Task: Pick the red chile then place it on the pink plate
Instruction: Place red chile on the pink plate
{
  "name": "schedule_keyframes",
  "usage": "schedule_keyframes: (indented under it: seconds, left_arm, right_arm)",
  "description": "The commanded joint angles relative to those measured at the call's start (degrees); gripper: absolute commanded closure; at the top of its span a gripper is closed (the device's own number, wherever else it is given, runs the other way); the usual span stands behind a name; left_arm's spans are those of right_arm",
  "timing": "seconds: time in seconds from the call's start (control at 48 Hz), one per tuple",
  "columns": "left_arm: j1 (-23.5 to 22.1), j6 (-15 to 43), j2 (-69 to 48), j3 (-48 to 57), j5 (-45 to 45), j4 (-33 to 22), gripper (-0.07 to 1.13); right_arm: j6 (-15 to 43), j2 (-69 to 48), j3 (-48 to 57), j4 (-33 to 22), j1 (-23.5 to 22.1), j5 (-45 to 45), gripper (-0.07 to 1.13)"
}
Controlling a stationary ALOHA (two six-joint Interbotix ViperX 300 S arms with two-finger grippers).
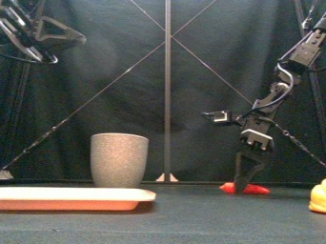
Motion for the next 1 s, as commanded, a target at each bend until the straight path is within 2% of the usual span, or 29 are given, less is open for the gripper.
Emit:
schedule_keyframes:
  seconds: [0.021, 0.312, 0.562, 0.792, 1.0]
  left_arm:
    - [0.18, 0.00, 0.18, -0.70, -0.26, 0.18, 1.09]
    - [0.26, 0.00, 0.18, -0.79, -0.26, 0.18, 1.09]
    - [0.26, 0.00, 0.09, -0.70, -0.26, 0.09, 1.09]
    - [0.35, 0.00, 0.09, -0.70, -0.26, 0.18, 1.09]
    - [0.62, 0.00, 0.09, -0.70, -0.26, 0.18, 1.09]
  right_arm:
    - [0.00, -0.97, -2.29, 0.62, 1.49, 0.35, 0.66]
    - [-0.09, 0.00, -15.91, 2.55, 13.97, 3.78, 0.65]
    - [-0.44, 9.32, -30.94, 1.14, 23.47, 4.22, 0.65]
    - [-0.18, 21.45, -45.00, -0.26, 27.25, 6.50, 0.65]
    - [0.00, 29.00, -56.43, 0.70, 27.86, 16.35, 0.60]
